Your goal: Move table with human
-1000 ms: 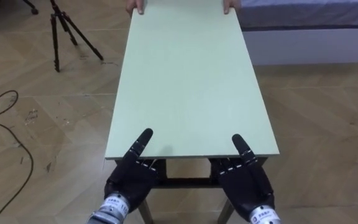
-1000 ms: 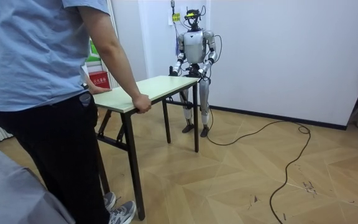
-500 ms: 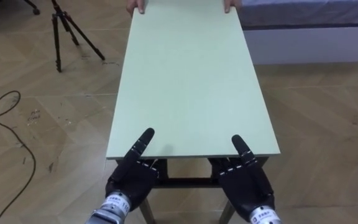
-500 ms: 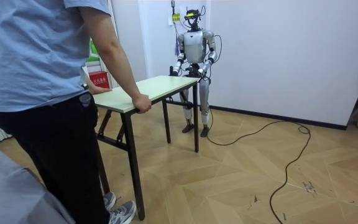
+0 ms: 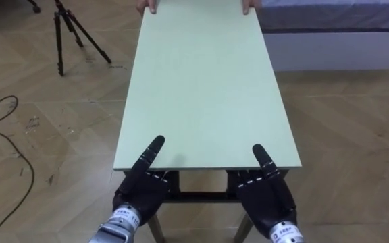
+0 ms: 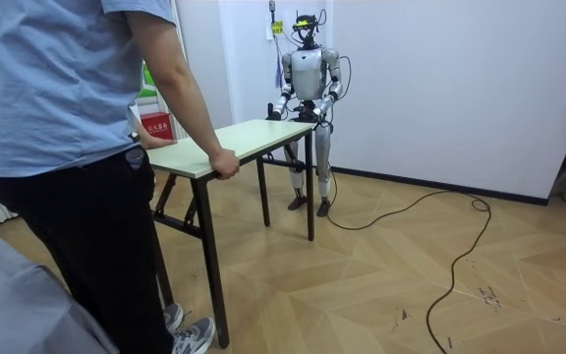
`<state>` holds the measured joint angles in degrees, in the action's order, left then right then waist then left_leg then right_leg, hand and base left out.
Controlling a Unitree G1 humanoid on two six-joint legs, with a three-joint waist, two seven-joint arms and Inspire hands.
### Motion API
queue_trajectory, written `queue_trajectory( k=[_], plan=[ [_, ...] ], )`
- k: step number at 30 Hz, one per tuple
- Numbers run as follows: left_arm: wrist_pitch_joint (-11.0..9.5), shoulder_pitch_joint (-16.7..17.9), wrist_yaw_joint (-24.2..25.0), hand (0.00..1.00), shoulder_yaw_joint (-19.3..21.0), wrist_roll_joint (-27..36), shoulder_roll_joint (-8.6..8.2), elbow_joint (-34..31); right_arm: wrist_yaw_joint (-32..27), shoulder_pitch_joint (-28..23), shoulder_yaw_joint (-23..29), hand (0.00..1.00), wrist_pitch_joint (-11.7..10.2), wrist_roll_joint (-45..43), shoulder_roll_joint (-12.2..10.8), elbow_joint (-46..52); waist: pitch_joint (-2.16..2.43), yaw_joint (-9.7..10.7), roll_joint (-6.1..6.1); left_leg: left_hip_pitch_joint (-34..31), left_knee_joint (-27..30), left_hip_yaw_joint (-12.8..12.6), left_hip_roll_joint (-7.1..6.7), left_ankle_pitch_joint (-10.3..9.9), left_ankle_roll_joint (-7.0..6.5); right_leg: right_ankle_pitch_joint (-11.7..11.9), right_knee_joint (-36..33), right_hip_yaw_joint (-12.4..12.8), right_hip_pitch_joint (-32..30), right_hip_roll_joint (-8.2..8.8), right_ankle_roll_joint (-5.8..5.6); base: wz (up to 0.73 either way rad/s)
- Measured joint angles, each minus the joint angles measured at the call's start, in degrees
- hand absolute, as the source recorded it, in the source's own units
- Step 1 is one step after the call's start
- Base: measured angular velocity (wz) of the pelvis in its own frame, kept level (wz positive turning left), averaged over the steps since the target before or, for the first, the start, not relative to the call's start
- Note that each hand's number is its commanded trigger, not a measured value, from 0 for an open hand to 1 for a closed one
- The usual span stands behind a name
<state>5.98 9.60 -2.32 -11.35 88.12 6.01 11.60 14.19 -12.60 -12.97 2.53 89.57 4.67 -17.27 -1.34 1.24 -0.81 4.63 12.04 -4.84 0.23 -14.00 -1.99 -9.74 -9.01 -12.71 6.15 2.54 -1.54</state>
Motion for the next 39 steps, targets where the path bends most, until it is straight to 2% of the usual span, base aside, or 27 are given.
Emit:
queue_trajectory(
  k=[1, 2, 5, 8, 10, 14, 17, 20, 21, 24, 31, 39],
  plan=[
    [0.0, 0.0, 0.0, 1.0, 0.0, 0.0, 0.0, 0.0, -0.1, 0.0, 0.0, 0.78, 0.0, 0.0, 0.0, 0.0, 0.0, 0.0, 0.0, 0.0, 0.0, 0.0, 0.0, 0.0, 0.0, 0.0, 0.0, 0.0, 0.0, 0.0, 0.0, 0.0],
    [0.0, 0.0, 0.0, 1.0, 0.0, -0.1, -0.03, 0.0, -0.1, 0.1, 0.0, 1.0, 0.0, 0.0, 0.0, 0.0, 0.0, 0.0, -0.01, 0.0, 0.0, 0.0, 0.0, 0.0, 0.0, 0.0, 0.0, 0.0, -0.1, 0.0, 0.0, 0.0],
    [-0.5, 0.0, -0.4, 1.0, 0.1, -2.7, -1.24, 0.0, -0.9, 0.4, 0.3, 1.0, -0.1, -0.3, -0.2, 0.0, 0.0, -0.3, -0.02, 0.0, 0.1, -0.2, -0.08, 0.0, 0.0, 0.0, -0.1, 0.0, -0.1, 0.01, 0.0, 0.0],
    [-1.1, 0.0, -0.5, 1.0, 0.1, -2.8, -1.66, 0.1, -2.7, 1.4, 0.3, 1.0, -0.1, -0.1, -0.2, 0.0, -0.01, -0.4, -0.05, 0.0, 0.1, -0.2, -0.03, 0.0, -0.01, 0.0, -0.3, 0.1, -0.2, 0.02, 0.0, -0.02],
    [-1.2, 0.0, -0.5, 1.0, -0.2, -2.8, -2.26, 0.1, -6.6, 2.9, 0.3, 1.0, -0.5, -0.1, -0.3, -1.8, -0.08, -1.3, -0.16, 0.0, 0.1, -0.3, -0.02, 0.0, -0.02, 0.0, -0.7, 0.1, -0.4, 0.08, 0.0, 0.0],
    [-1.2, 0.0, -1.7, 1.0, -0.4, -2.9, -2.63, 1.1, -10.2, 4.9, 0.2, 1.0, -0.7, -0.2, -0.6, -3.4, -0.22, -1.6, -0.33, -1.0, 0.1, -0.4, -0.03, 0.0, -0.05, 0.0, -0.6, 0.1, -1.4, 0.1, 0.0, 0.0],
    [-1.2, 0.0, -2.2, 1.0, -0.4, -2.8, -2.58, 1.6, -10.5, 4.7, -0.4, 1.0, -0.9, -0.3, -0.6, -3.4, -0.26, -1.6, -0.23, -0.8, -0.3, 0.2, -0.02, 0.0, -0.04, 0.0, -0.7, 0.1, -1.4, -0.09, 0.0, 0.0],
    [-1.4, 0.1, -2.3, 1.0, -0.8, -2.9, -3.02, 1.6, -10.5, 4.7, -1.6, 1.0, -3.5, -1.3, -0.3, -3.4, -0.29, -1.6, -0.17, 0.0, -0.9, 2.1, 0.12, 0.0, -0.04, 0.0, -0.8, 0.1, -1.1, -0.12, 0.0, -0.06],
    [-1.6, 0.2, -2.3, 1.0, -0.8, -2.9, -3.14, 1.6, -10.4, 4.7, -1.7, 1.0, -3.6, -1.5, -0.3, -3.3, -0.29, -1.6, -0.17, 0.0, -1.0, 2.3, 0.08, 0.0, -0.04, 0.0, -0.7, 0.1, -1.1, -0.1, 0.0, -0.09],
    [-1.9, 0.2, -2.2, 1.0, -0.8, -3.6, -3.18, 1.6, -10.5, 4.5, -1.8, 1.0, -3.9, -1.7, -0.4, -3.1, -0.28, -1.4, -0.08, 0.2, -1.3, 2.4, 0.06, 0.0, -0.04, 0.0, -0.8, 0.2, -1.1, -0.07, 0.0, 0.03],
    [-2.5, 0.2, -2.2, 1.0, -0.9, -5.1, -3.3, 1.6, -10.5, 4.5, -1.8, 1.0, -4.3, -1.8, -0.5, -3.1, -0.57, -1.5, 0.42, 0.2, -1.3, 2.3, 0.04, 0.0, -0.04, 0.0, -0.7, 0.1, -1.0, -0.04, 0.0, 0.0],
    [-2.5, 0.2, -1.9, 1.0, -0.9, -5.2, -3.12, 1.6, -10.5, 4.6, -1.8, 1.0, -4.2, -1.9, -0.6, -3.1, -0.55, -1.6, 0.46, 0.1, -1.3, 1.9, 0.02, 0.0, -0.04, 0.0, -0.6, 0.2, -1.1, -0.07, 0.0, 0.0]
  ],
)
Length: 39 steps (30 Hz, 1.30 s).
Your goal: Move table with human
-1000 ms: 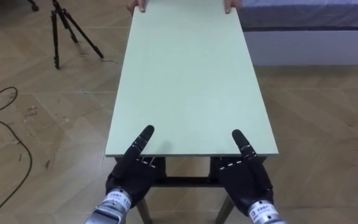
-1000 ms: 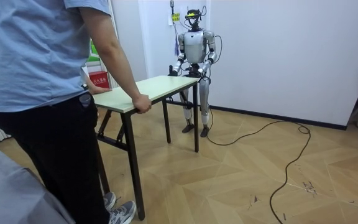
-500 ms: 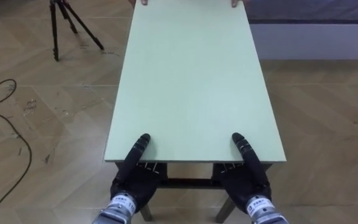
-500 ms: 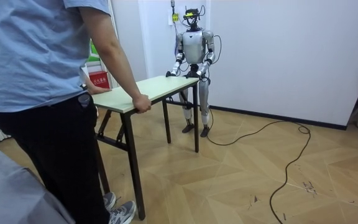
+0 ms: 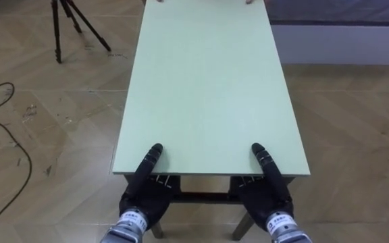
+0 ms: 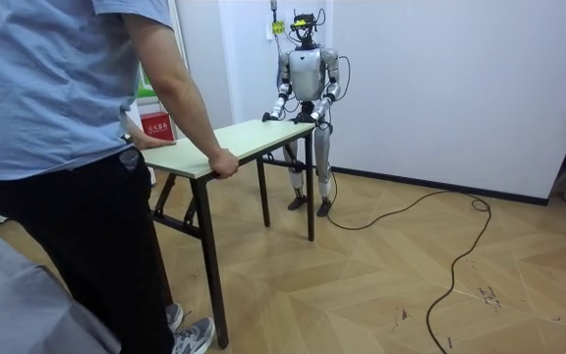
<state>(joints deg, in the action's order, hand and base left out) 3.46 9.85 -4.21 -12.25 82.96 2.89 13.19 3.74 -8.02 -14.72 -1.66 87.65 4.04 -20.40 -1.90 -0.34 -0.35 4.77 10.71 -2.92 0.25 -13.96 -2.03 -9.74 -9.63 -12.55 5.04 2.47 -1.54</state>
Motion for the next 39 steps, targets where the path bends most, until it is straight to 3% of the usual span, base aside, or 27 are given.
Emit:
queue_trajectory(
  k=[5, 8, 9, 10, 11, 12, 13, 14, 15, 16, 17, 19, 20, 23, 25, 27, 28, 29, 30, 31, 32, 33, 34, 35, 36, 37, 39],
  plan=[
    [0.1, 0.0, 0.4, 1.0, 0.3, -0.2, 0.1, 0.0, 0.0, 0.1, 0.1, 1.0, 0.3, -0.2, 0.2, 0.1, 0.14, -0.1, -0.06, 0.5, 0.0, 0.7, 0.01, 0.0, 0.0, 0.0, -0.3, 0.2, 0.1, 0.01, 0.0, -0.02],
    [0.3, 0.2, 0.4, 1.0, 0.2, -0.2, 0.09, 0.1, -0.2, 0.1, 0.1, 1.0, 0.6, -0.3, 0.6, 0.1, 0.22, -0.2, -0.51, 1.9, -0.1, 3.9, 0.4, 0.0, -0.01, 0.0, -3.2, 0.0, -0.5, -0.27, 0.04, -0.17],
    [0.2, 0.7, 0.7, 1.0, 0.3, -0.2, 0.08, 0.3, -0.6, 0.0, 0.1, 1.0, 0.9, -0.6, 0.6, 0.0, 0.18, -0.4, -1.19, 3.0, -0.4, 7.7, 1.15, 0.1, -0.09, -1.5, -6.1, 0.6, -2.4, -1.16, 0.6, -0.47],
    [-0.1, 1.5, 2.0, 1.0, 0.8, -0.1, 0.64, 0.2, -1.0, 0.3, 0.1, 1.0, 1.8, -1.8, 0.1, 0.1, 0.37, -1.2, -1.25, 3.2, -0.4, 11.0, 1.48, 0.0, -0.05, -1.1, -1.9, 4.3, -4.3, -3.68, 2.04, -0.59],
    [-0.4, 1.9, 2.6, 1.0, 1.0, 0.2, 0.72, 0.2, -1.2, 0.6, -0.1, 1.0, 2.1, -2.5, -0.1, 0.2, 0.68, -1.6, -0.76, 2.8, -0.2, 11.1, 1.42, 0.0, 0.11, 1.6, 1.6, 5.4, -4.9, -4.14, 3.26, -0.29],
    [-0.5, 2.3, 3.2, 1.0, 1.3, 0.6, 0.43, 0.4, -1.3, 0.7, -0.6, 1.0, 2.1, -2.6, 0.2, 0.5, 0.49, -0.7, -1.81, 2.3, 0.6, 10.2, 1.77, -0.4, 1.69, 5.6, 2.3, 4.0, -4.7, -4.19, 4.13, 0.48],
    [-0.2, 2.5, 2.3, 1.0, 1.1, 0.4, 0.08, 0.5, -1.4, 0.3, -1.0, 1.0, 1.5, -2.5, 0.5, 0.4, 0.48, 1.2, -1.43, 0.7, 1.9, 5.3, 2.02, -0.4, 4.43, 5.6, 2.2, 6.1, -3.8, -2.92, 4.1, 1.0],
    [0.2, 1.9, 2.0, 1.0, 0.7, 0.4, 0.29, 0.5, -1.3, 0.1, -0.8, 1.0, 0.9, -2.3, 0.5, 0.5, 0.31, 2.2, -0.53, -0.6, -1.7, 2.0, 2.25, 0.7, 4.78, 5.4, 1.7, 9.5, -3.7, -1.98, 3.66, 0.94],
    [0.2, 1.6, 2.0, 1.0, 0.5, 0.2, 0.4, 0.5, -1.2, 0.0, -0.6, 1.0, 0.9, -2.1, 0.5, 0.6, 0.46, 2.4, -0.2, -1.3, -3.9, 1.0, 2.52, 2.4, 4.85, 5.1, 1.4, 10.3, -4.1, -1.85, 3.19, 0.46],
    [-0.1, 1.0, 2.0, 1.0, 0.3, 0.2, 0.72, 0.5, -1.3, 0.0, -0.3, 1.0, 1.3, -2.2, 0.6, 0.9, 0.48, 2.1, 0.27, -2.6, -3.3, -1.5, 3.04, 5.4, 2.92, 4.0, 1.0, 10.3, -4.3, -1.93, 1.88, 0.0],
    [-0.2, 1.0, 2.0, 1.0, 0.2, 0.2, 0.75, 0.5, -1.7, 0.0, -0.3, 1.0, 1.4, -2.5, 0.7, 0.8, 0.66, 1.5, 0.57, -2.6, -2.7, -2.0, 2.98, 5.3, 2.95, 3.9, 1.0, 10.1, -4.3, -1.89, 1.78, -0.21],
    [-0.1, 1.0, 2.1, 1.0, 0.5, 0.4, 0.72, 0.5, -1.6, 0.0, -0.2, 1.0, 1.5, -2.1, 0.9, 1.2, 0.67, 0.2, 0.16, -3.2, -0.1, -2.1, 2.73, 4.7, 3.15, 3.9, 0.8, 6.4, -3.9, -1.87, 1.83, -0.19],
    [-0.1, 1.0, 2.1, 1.0, 0.5, 0.6, 0.7, 0.5, -1.5, 0.0, -0.2, 1.0, 1.5, -2.0, 0.8, 1.2, 0.67, 0.1, 0.03, -3.4, 0.7, -2.1, 2.75, 4.4, 3.26, 3.9, 0.7, 5.9, -3.8, -1.88, 1.89, -0.1],
    [-0.2, 1.1, 2.1, 1.0, 0.3, 1.0, 0.75, 0.5, -1.4, -0.2, -0.4, 1.0, 1.8, -2.1, 0.7, 1.2, 0.62, -0.2, -0.3, -5.9, 7.4, -1.4, 3.08, 2.8, 4.45, 2.9, -0.6, 6.0, -3.5, -2.5, 3.37, 0.03],
    [-0.9, 0.9, 2.1, 1.0, 0.3, 0.7, 0.54, 0.4, -1.4, -0.2, -0.4, 1.0, 1.7, -2.2, 0.8, 1.6, 0.67, -1.4, -0.61, -10.8, 15.9, 0.5, 3.99, 2.7, 4.65, 2.5, -2.5, 5.9, -5.1, -3.43, 4.09, -0.06],
    [-0.9, 0.8, 2.1, 1.0, 0.2, 0.7, 0.2, 0.2, -1.4, 0.0, -0.4, 1.0, 1.3, -2.5, 1.1, 2.1, 1.02, -1.8, -0.95, -14.2, 20.2, 2.1, 4.33, 2.8, 4.79, 1.9, -2.0, 5.7, -6.1, -4.01, 5.24, -0.03],
    [-1.1, 0.8, 2.1, 1.0, 0.2, 0.7, -0.18, 0.2, -1.4, 0.0, -0.4, 1.0, 1.2, -2.5, 1.8, 2.9, 1.2, -1.6, -1.75, -15.9, 22.0, 2.0, 5.22, 2.7, 5.6, 2.0, -2.1, 4.3, -7.7, -3.89, 5.99, 0.0],
    [-1.2, 0.9, 2.1, 1.0, 0.2, 0.7, -0.46, 0.2, -1.5, 0.1, -0.4, 1.0, 1.3, -2.6, 2.2, 3.3, 1.08, -1.8, -2.1, -16.6, 25.3, 1.2, 5.83, 2.4, 5.64, 1.7, -2.4, 3.1, -8.2, -3.84, 6.41, -0.29],
    [-1.2, 2.2, 2.2, 1.0, 0.3, 1.0, -0.94, 0.2, -2.1, 0.0, -0.5, 1.0, 2.0, -3.0, 2.4, 3.4, 1.36, -2.6, -3.11, -16.6, 34.5, 0.0, 7.2, 2.2, 5.72, 1.4, -3.1, -0.3, -7.9, -4.11, 7.02, -0.45],
    [-1.2, 3.5, 2.7, 1.0, 0.2, 2.0, -1.2, 0.2, -2.5, -0.1, -1.0, 1.0, 2.1, -3.0, 2.8, 3.4, 1.45, -2.0, -4.12, -14.9, 40.6, 0.8, 7.72, 2.0, 6.02, 1.2, -3.2, -2.6, -6.6, -4.98, 7.51, -0.32],
    [-1.1, 3.9, 2.9, 1.0, 0.2, 2.1, -1.23, 0.2, -2.5, -0.1, -1.2, 1.0, 2.1, -3.1, 2.9, 3.4, 1.34, -1.4, -4.32, -13.9, 41.7, 1.4, 7.69, 2.0, 6.05, 1.1, -3.5, -3.7, -6.3, -5.32, 7.76, 0.28],
    [-1.0, 3.8, 2.9, 1.0, 0.2, 2.0, -1.23, 0.2, -2.5, -0.1, -1.2, 1.0, 2.1, -3.3, 3.3, 3.6, 1.34, 0.2, -4.74, -11.8, 41.3, 2.3, 7.71, 2.1, 6.17, 0.8, -4.5, -5.6, -7.0, -5.68, 8.21, 0.62],
    [-1.0, 3.4, 3.0, 1.0, 0.4, 1.8, -1.14, 0.1, -2.5, -0.1, -0.9, 1.0, 2.1, -4.0, 3.2, 4.3, 1.01, 1.6, -4.28, -9.8, 37.8, 3.0, 7.61, 1.4, 6.65, 0.6, -5.7, -6.6, -8.5, -5.62, 8.4, 0.59],
    [-1.0, 3.1, 3.2, 1.0, 0.4, 1.8, -1.03, 0.1, -2.5, -0.2, -0.8, 1.0, 2.0, -4.4, 3.0, 4.6, 0.8, 1.6, -3.97, -8.6, 34.9, 3.1, 7.53, -0.2, 7.2, 0.6, -6.3, -6.8, -9.3, -5.48, 8.41, 0.27],
    [-0.9, 2.9, 3.3, 1.0, 0.4, 1.9, -1.02, 0.0, -2.5, -0.3, -0.8, 1.0, 1.7, -4.6, 3.0, 5.3, 0.66, 1.8, -3.79, -6.0, 28.8, 3.1, 7.35, -3.4, 8.02, 0.7, -6.8, -7.0, -10.6, -5.38, 8.47, 0.15],
    [-0.8, 2.8, 3.3, 1.0, 0.4, 2.1, -1.02, -0.2, -2.5, -0.3, -0.6, 1.0, 1.7, -4.8, 3.1, 5.8, 0.67, 2.6, -4.11, -4.4, 24.3, 3.0, 7.59, -5.8, 7.75, 0.7, -7.6, -7.9, -11.8, -5.3, 8.5, 0.16],
    [-0.1, 2.0, 3.3, 1.0, 0.4, 2.1, -0.88, -0.2, -2.5, -0.4, 0.1, 1.0, 1.9, -4.6, 3.3, 6.3, 0.5, 3.2, -4.51, -3.0, 18.3, 2.5, 7.92, -7.8, 7.15, 0.8, -9.0, -8.7, -13.3, -4.94, 8.42, 0.25]
  ],
)
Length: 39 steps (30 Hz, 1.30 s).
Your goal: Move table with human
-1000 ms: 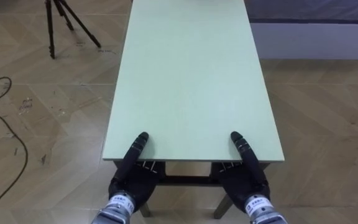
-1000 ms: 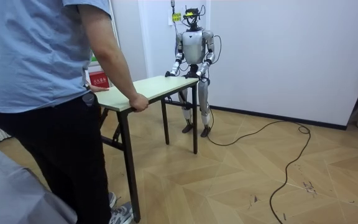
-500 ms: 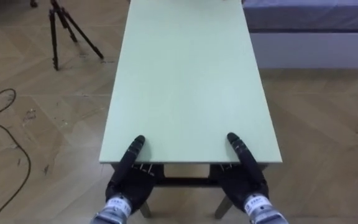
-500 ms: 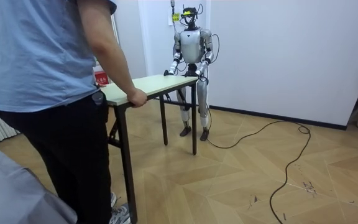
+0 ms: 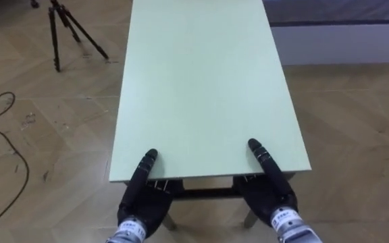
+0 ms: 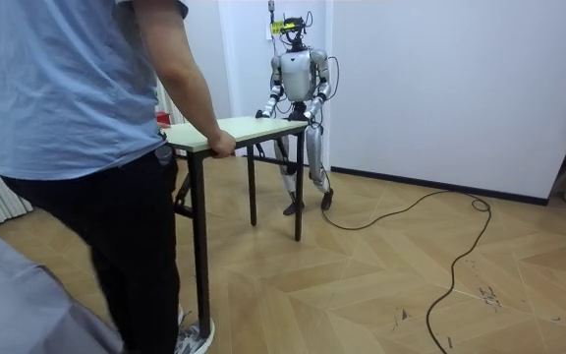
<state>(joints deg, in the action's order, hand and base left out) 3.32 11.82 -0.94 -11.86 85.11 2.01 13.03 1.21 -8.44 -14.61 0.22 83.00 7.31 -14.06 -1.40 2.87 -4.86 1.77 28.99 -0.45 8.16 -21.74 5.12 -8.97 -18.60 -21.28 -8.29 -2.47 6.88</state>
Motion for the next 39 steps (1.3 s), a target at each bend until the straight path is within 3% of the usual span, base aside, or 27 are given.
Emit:
queue_trajectory(
  k=[5, 7, 11, 17, 20, 21, 22, 23, 24, 25, 27, 28, 30, 31, 35, 38, 39],
  plan=[
    [-0.3, -1.1, -0.5, 1.0, -0.7, 0.4, 0.82, 0.0, 0.3, -0.2, 0.5, 1.0, 0.4, 0.0, 0.0, 0.5, 0.1, 1.9, -1.1, 0.6, -8.5, -1.3, -1.16, -0.5, -0.56, 2.2, 0.0, -1.4, -3.0, 1.85, -0.51, 0.18],
    [-1.3, -1.5, -0.9, 1.0, -1.5, 0.7, 1.01, -0.1, 0.3, -0.3, 0.5, 1.0, 0.3, 0.1, 0.0, 0.7, 0.12, 1.9, -1.19, 0.6, -10.6, -2.0, -2.65, 0.9, -3.0, 3.4, 0.0, -1.1, -4.0, 3.24, -0.88, 0.0],
    [-2.6, -1.5, -1.3, 1.0, -2.7, 0.9, 1.27, -0.1, 0.3, -1.1, 0.5, 1.0, 0.3, 0.0, 0.1, 1.5, 0.18, 2.1, -1.21, 0.3, -11.7, -2.7, -4.27, 2.1, -4.89, 5.8, 1.1, -0.7, -5.1, 4.68, -1.17, -0.05],
    [-3.3, -1.3, -2.5, 1.0, -3.8, 1.0, 1.25, -0.1, -0.5, -1.6, 0.5, 1.0, 0.4, 0.4, 0.8, 1.7, 0.28, 1.4, -0.28, -0.4, -11.8, -5.4, -7.97, 4.3, -7.39, 9.3, 0.8, 0.4, -6.6, 8.17, -1.9, -0.14],
    [-3.4, -1.4, -2.7, 1.0, -4.1, 0.8, 1.19, -0.1, -1.7, -1.7, 0.7, 1.0, 0.5, 0.2, 1.0, 1.9, 0.33, 1.7, 1.23, -1.7, -11.2, -6.0, -10.1, 5.4, -9.11, 12.1, 0.9, 1.3, -7.1, 10.24, -2.84, -0.02],
    [-3.4, -1.8, -3.1, 1.0, -4.3, 0.8, 1.2, -0.1, -2.5, -1.7, 0.7, 1.0, 0.5, 0.3, 1.0, 2.3, 0.39, 1.9, 1.51, -2.8, -10.7, -6.4, -10.68, 6.0, -10.04, 14.0, 0.9, 3.4, -8.1, 10.61, -4.99, 0.09],
    [-3.4, -2.3, -3.5, 1.0, -4.3, 0.9, 1.23, -0.2, -3.0, -1.8, 0.8, 1.0, 0.3, 0.4, 0.9, 2.8, 0.38, 2.1, 1.55, -4.3, -10.0, -8.3, -10.49, 6.5, -10.84, 14.5, -1.4, 6.7, -9.5, 11.19, -8.05, 0.23],
    [-3.4, -2.6, -3.8, 1.0, -4.6, 0.8, 1.25, -0.2, -3.0, -2.2, 0.9, 1.0, 0.2, 0.3, 0.8, 3.1, 0.29, 2.5, 1.75, -4.7, -9.6, -9.5, -10.42, 6.7, -11.15, 11.9, -6.2, 7.3, -10.3, 12.39, -9.43, 0.58],
    [-3.3, -2.7, -4.3, 1.0, -5.4, 0.5, 1.55, -0.2, -3.1, -3.9, 1.5, 1.0, 0.1, 0.4, 0.8, 3.9, 0.36, 3.3, 2.3, -4.9, -9.2, -11.8, -10.31, 6.9, -11.64, 6.4, -16.9, 7.3, -10.7, 15.31, -9.63, 0.63],
    [-3.3, -2.7, -4.3, 1.0, -5.9, 0.3, 1.83, -0.5, -3.1, -5.4, 1.9, 1.0, 0.0, 0.7, 0.6, 5.0, 0.49, 2.9, 3.14, -5.1, -9.3, -14.0, -10.42, 7.3, -12.06, 3.0, -27.3, 8.4, -10.7, 17.52, -10.19, 0.42],
    [-3.2, -2.6, -4.3, 1.0, -5.9, 0.2, 2.72, -1.8, -3.1, -5.6, 1.8, 1.0, 0.0, 1.6, 0.3, 5.7, 0.55, 1.2, 4.33, -6.5, -8.8, -15.7, -11.02, 7.8, -12.5, 1.6, -37.1, 11.1, -9.0, 19.03, -10.67, -0.23],
    [-3.1, -2.6, -4.3, 1.0, -5.9, 0.1, 2.89, -2.0, -3.1, -5.4, 1.7, 1.0, 0.0, 1.8, 0.2, 5.8, 0.53, 0.5, 4.41, -7.7, -7.8, -16.0, -11.17, 7.8, -12.61, 1.9, -39.2, 11.3, -5.5, 19.75, -10.72, -0.32],
    [-3.2, -2.6, -4.3, 1.0, -5.6, -0.3, 2.82, -2.2, -3.1, -5.4, 1.7, 1.0, -0.1, 1.8, 0.0, 5.9, 0.55, -0.2, 5.55, -9.3, -6.8, -16.5, -11.92, 7.9, -12.76, 4.0, -38.6, 11.5, 0.7, 20.27, -11.04, -0.12],
    [-3.2, -2.6, -4.3, 1.0, -5.2, -0.5, 2.73, -2.5, -3.1, -5.2, 1.6, 1.0, -0.2, 1.9, -0.2, 6.2, 0.3, -0.3, 5.97, -10.9, -4.9, -16.7, -11.9, 7.9, -12.76, 2.6, -35.9, 11.5, 2.8, 19.89, -12.46, 0.0],
    [-3.4, -2.6, -4.3, 1.0, -5.2, -2.0, 2.48, -3.2, -3.0, -5.0, 1.2, 1.0, -0.8, 2.1, -0.3, 6.3, 0.06, -0.9, 6.38, -13.5, -3.4, -16.6, -10.15, 8.2, -12.51, 2.3, -34.8, 11.1, 1.5, 18.08, -12.89, -0.01],
    [-3.5, -2.5, -4.3, 1.0, -5.2, -2.3, 2.9, -4.8, -3.0, -5.6, 0.9, 1.0, -1.6, 2.1, -0.6, 8.0, 0.08, -1.7, 6.59, -15.7, -3.1, -17.1, -9.76, 8.5, -12.97, -0.9, -31.1, 12.1, 1.5, 17.27, -14.24, -0.17],
    [-3.6, -2.5, -4.3, 1.0, -5.1, -2.3, 3.25, -5.2, -3.0, -5.6, 0.7, 1.0, -1.8, 2.1, -0.8, 8.3, 0.17, -2.0, 6.79, -16.3, -3.0, -17.6, -9.81, 8.7, -13.28, -3.0, -28.8, 12.8, 1.9, 17.06, -14.44, -0.3]
  ],
)
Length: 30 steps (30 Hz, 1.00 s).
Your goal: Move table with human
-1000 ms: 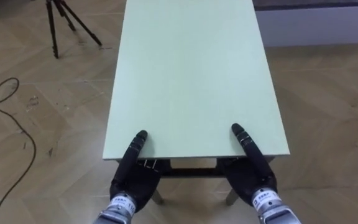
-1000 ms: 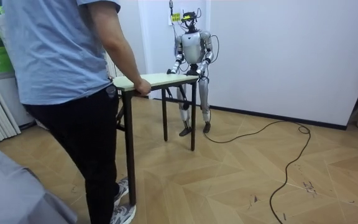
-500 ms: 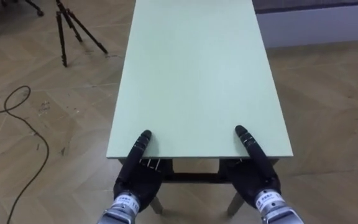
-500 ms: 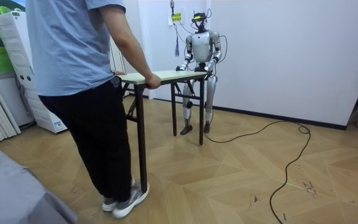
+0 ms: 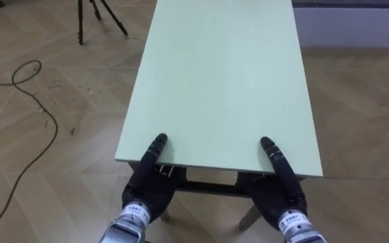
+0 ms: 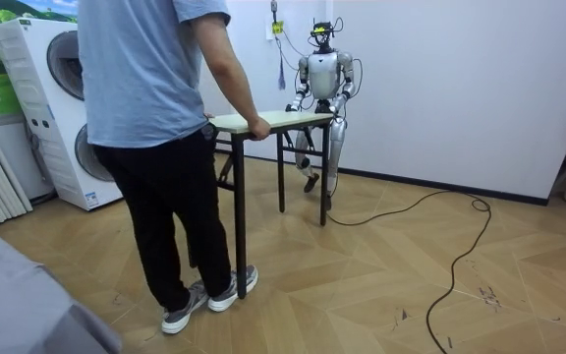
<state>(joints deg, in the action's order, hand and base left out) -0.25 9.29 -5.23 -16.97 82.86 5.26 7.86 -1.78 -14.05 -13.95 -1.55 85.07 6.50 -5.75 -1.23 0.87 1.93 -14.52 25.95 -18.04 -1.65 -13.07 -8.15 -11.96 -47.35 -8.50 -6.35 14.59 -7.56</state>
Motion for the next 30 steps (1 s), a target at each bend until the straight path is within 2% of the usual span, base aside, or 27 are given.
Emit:
queue_trajectory(
  k=[1, 3, 4, 6, 9, 12, 14, 17, 19, 20, 21, 22, 23, 24, 25, 26, 27, 28, 29, 30],
  plan=[
    [-0.5, 0.0, 0.0, 1.0, 0.0, 0.2, 0.18, -0.1, 0.0, 0.1, -0.1, 1.0, -0.1, 0.1, -0.1, 0.0, 0.03, -0.6, 0.23, -0.4, 0.1, -0.1, -0.2, 0.1, -0.07, -2.9, 4.1, 1.1, 1.5, -0.2, 0.02, -0.36],
    [-1.3, 0.0, 0.0, 1.0, 0.2, 0.2, 0.24, -0.2, 0.0, 0.6, -0.6, 1.0, -0.2, 0.1, -0.2, 0.1, 0.01, -2.3, 0.69, -1.4, 0.5, -0.4, -0.25, 0.1, -0.03, -6.2, 11.6, 2.6, 4.3, -1.14, 0.25, -0.49],
    [-1.6, 0.0, 0.0, 1.0, 0.4, 0.2, 0.36, -0.7, 0.0, 1.2, -1.1, 1.0, -0.3, 0.1, -0.2, 0.1, -0.03, -3.3, 1.03, -2.4, 1.2, -0.3, -0.08, 0.2, 0.14, -7.5, 15.9, 3.2, 5.4, -1.52, 0.2, -0.5],
    [-1.7, 0.0, 0.0, 1.0, 0.5, 0.2, 0.49, -1.3, 0.0, 1.8, -1.2, 1.0, -0.3, 0.7, -0.2, 0.0, 0.01, -3.9, 1.13, -3.7, 1.8, 0.0, 0.35, 0.5, 0.53, -8.1, 21.2, 2.8, 6.9, -2.2, -0.02, -0.26],
    [-1.4, -0.8, 0.0, 1.0, 1.0, -0.1, 0.99, -1.6, 0.0, 3.0, -1.2, 1.0, -0.1, 1.4, -0.3, -0.4, -0.07, -5.3, 1.83, -5.6, 1.9, 0.0, 1.75, 1.9, 1.12, -8.0, 26.8, 1.8, 7.5, -3.62, 0.14, -0.17],
    [-1.1, -1.0, -0.2, 1.0, 1.5, -0.1, 1.3, -1.8, 0.0, 3.6, -1.3, 1.0, -0.1, 1.5, -1.0, -1.0, -0.04, -5.7, 2.29, -7.2, 1.6, 0.9, 3.12, 3.8, 1.87, -7.6, 29.8, -1.7, 7.6, -5.07, 0.82, 0.0],
    [-0.7, -1.0, -0.3, 1.0, 1.5, -0.1, 1.43, -1.8, 0.0, 3.5, -1.3, 1.0, 0.1, 2.2, -0.7, -1.3, -0.08, -5.4, 2.25, -7.3, 0.4, 1.7, 3.88, 5.6, 2.2, -6.9, 30.1, -2.7, 7.5, -6.31, 1.86, 0.17],
    [-0.6, -1.0, -0.7, 1.0, 1.2, -0.5, 1.49, -1.8, 0.0, 3.6, -1.3, 1.0, 0.1, 2.3, -0.6, -2.2, -0.12, -5.5, 2.1, -7.8, -1.3, 3.5, 5.69, 8.7, 3.28, -5.3, 31.0, -3.3, 7.2, -9.27, 3.88, 0.13],
    [-0.5, -0.9, -0.8, 1.0, 1.1, -0.8, 2.18, -1.8, 0.0, 3.5, -1.3, 1.0, 0.2, 2.8, -0.4, -2.6, -0.59, -5.6, 0.99, -8.3, -2.3, 5.7, 7.01, 11.5, 4.45, -4.0, 31.8, -3.4, 7.2, -12.43, 6.02, 0.22],
    [-0.5, -0.8, -0.8, 1.0, 1.0, -0.8, 2.13, -1.8, 0.0, 3.4, -1.3, 1.0, 0.3, 3.1, -0.3, -2.6, -0.63, -5.6, 0.66, -8.3, -3.1, 6.3, 7.28, 12.5, 4.71, -3.7, 31.9, -3.4, 7.0, -13.06, 6.52, 0.25],
    [-0.5, -0.8, -0.8, 1.0, 0.5, -0.6, 2.11, -1.8, 0.0, 3.4, -1.4, 1.0, 0.2, 3.1, -0.1, -2.6, -0.53, -5.5, -0.16, -8.1, -6.1, 7.3, 7.55, 15.4, 5.74, -2.8, 32.5, -3.7, 6.2, -14.36, 7.88, 0.29],
    [-0.5, -0.8, -0.8, 1.0, 0.5, -0.4, 2.15, -1.8, 0.0, 3.4, -1.4, 1.0, 0.1, 2.7, 0.0, -2.6, -0.44, -5.5, -0.48, -7.0, -11.8, 8.2, 7.37, 19.9, 9.92, -1.5, 33.3, -2.8, 5.0, -15.69, 9.46, 0.35],
    [-0.5, -0.9, -0.8, 1.0, 0.7, -0.4, 2.15, -1.8, 0.0, 3.4, -1.3, 1.0, 0.0, 2.6, 0.1, -2.6, -0.39, -5.4, -0.45, -6.5, -14.4, 9.3, 7.15, 22.3, 13.43, -0.8, 33.8, -3.0, 4.4, -15.77, 10.11, 0.12],
    [-0.5, -0.7, -0.8, 1.0, 0.8, 0.0, 1.99, -1.7, -0.1, 3.6, -1.2, 1.0, 0.4, 2.6, 0.5, -2.6, -0.52, -6.0, -0.67, -6.8, -11.0, 9.8, 8.14, 20.8, 13.6, -0.4, 33.7, -4.9, 3.4, -15.1, 11.41, -0.33],
    [-0.6, 0.6, -0.4, 1.0, 0.7, 0.8, 1.71, -1.6, -0.3, 3.7, -1.7, 1.0, 0.5, 2.3, 0.5, -3.0, -0.51, -7.4, -1.24, -6.8, -1.2, 9.2, 9.35, 14.1, 10.32, -0.1, 33.6, -6.1, 3.4, -14.99, 12.57, -0.53],
    [-0.6, 1.2, -0.2, 1.0, 0.7, 1.2, 1.6, -1.6, -0.4, 3.6, -2.1, 1.0, 0.5, 2.2, 0.8, -3.0, -0.6, -7.7, -1.62, -6.7, 3.9, 8.9, 10.04, 11.0, 9.75, 0.2, 33.5, -6.4, 3.3, -15.08, 12.95, -0.5],
    [-0.6, 2.2, -0.2, 1.0, 0.6, 1.9, 1.29, -1.6, -0.6, 3.6, -2.8, 1.0, 0.5, 2.3, 1.8, -3.1, -0.58, -7.8, -2.46, -6.6, 13.6, 9.1, 11.05, 6.8, 10.07, 0.6, 33.0, -7.7, 3.1, -15.24, 13.31, -0.19],
    [-0.6, 2.9, -0.2, 1.0, 0.6, 2.0, 0.79, -1.6, -0.6, 3.5, -3.0, 1.0, 0.5, 2.2, 2.3, -3.1, -0.56, -7.7, -3.13, -5.6, 21.0, 9.6, 11.5, 4.8, 10.24, 0.3, 31.5, -8.4, 2.1, -15.4, 13.89, -0.05],
    [-0.6, 3.1, -0.2, 1.0, 0.6, 2.0, 0.52, -1.6, -0.6, 3.5, -3.0, 1.0, 0.5, 2.1, 2.3, -3.1, -0.52, -7.4, -3.58, -5.1, 24.5, 10.3, 11.9, 4.4, 10.37, 0.1, 30.7, -8.6, 1.5, -15.68, 14.25, 0.09],
    [-0.6, 3.1, -0.2, 1.0, 0.7, 1.8, 0.19, -1.6, -0.6, 3.6, -2.8, 1.0, 0.4, 1.9, 2.3, -3.0, -0.52, -7.0, -4.53, -3.6, 30.4, 11.2, 12.26, 4.3, 10.52, -0.3, 29.1, -8.9, 0.2, -16.5, 14.96, 0.13]
  ],
)
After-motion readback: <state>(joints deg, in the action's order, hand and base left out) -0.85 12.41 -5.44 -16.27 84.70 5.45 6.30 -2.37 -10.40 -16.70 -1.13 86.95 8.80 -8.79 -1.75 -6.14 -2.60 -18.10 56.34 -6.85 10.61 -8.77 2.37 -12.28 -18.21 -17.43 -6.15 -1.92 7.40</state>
